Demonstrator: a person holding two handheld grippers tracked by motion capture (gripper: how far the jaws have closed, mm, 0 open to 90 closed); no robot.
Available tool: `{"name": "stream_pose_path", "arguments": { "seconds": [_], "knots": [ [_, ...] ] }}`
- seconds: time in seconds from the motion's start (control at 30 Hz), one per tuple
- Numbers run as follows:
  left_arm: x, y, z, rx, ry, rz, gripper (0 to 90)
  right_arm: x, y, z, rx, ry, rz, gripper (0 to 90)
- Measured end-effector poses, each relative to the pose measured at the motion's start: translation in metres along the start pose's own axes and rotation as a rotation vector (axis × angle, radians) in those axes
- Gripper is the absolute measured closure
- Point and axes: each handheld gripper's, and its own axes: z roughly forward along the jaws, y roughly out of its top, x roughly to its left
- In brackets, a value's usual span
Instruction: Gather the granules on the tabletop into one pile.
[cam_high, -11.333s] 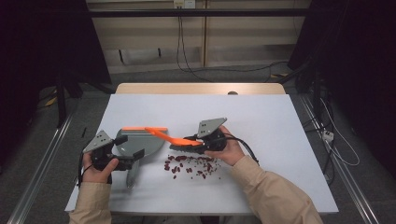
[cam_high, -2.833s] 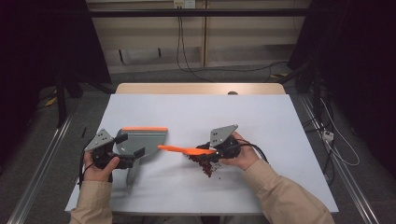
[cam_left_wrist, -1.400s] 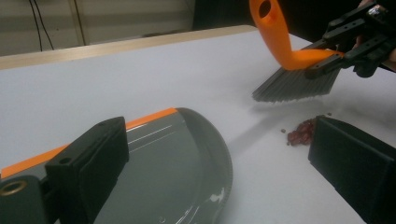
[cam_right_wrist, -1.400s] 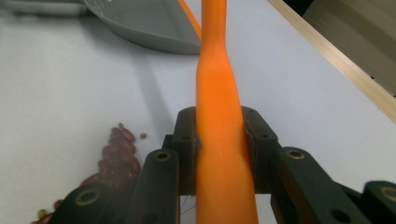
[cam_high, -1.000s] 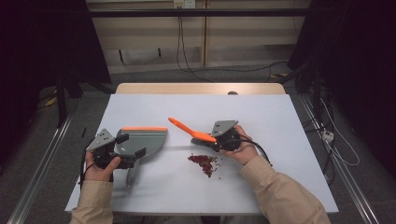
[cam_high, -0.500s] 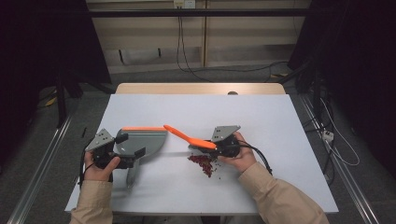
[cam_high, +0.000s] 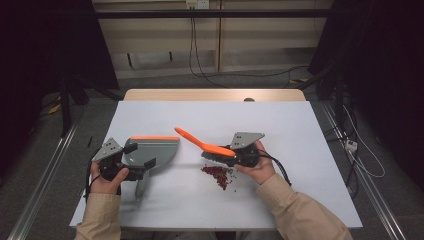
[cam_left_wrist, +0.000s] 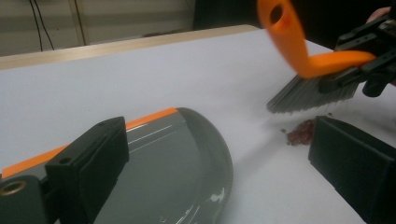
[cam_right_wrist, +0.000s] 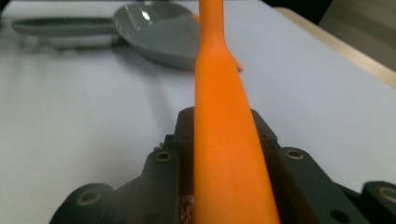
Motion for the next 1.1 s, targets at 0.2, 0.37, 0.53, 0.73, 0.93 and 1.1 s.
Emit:
{"name": "stream_pose_path", "arguments": {
  "seconds": [0.2, 0.37, 0.53, 0.73, 0.93, 1.1],
  "knots": [
    [0.001, 0.0, 0.0, 0.006, 0.002, 0.0, 5.0, 0.014, 0.006, -0.018, -0.059, 0.067, 0.033, 71.7],
    [0.001, 0.0, -0.001, -0.003, 0.004, -0.003, 5.0, 0.038, 0.002, -0.023, -0.092, 0.154, 0.056, 71.7],
    [0.001, 0.0, -0.001, -0.003, 0.004, -0.006, 5.0, 0.052, -0.013, -0.022, -0.072, 0.217, 0.08, 71.7],
    [0.001, 0.0, -0.001, -0.003, 0.005, -0.006, 5.0, 0.058, -0.022, -0.015, -0.029, 0.291, 0.085, 71.7],
    [0.001, 0.0, -0.001, -0.009, 0.006, -0.01, 5.0, 0.053, -0.027, -0.009, -0.017, 0.301, 0.076, 71.7],
    [0.001, 0.001, -0.002, -0.008, 0.009, -0.009, 5.0, 0.043, -0.03, -0.007, -0.025, 0.293, 0.066, 71.4]
  ]
}}
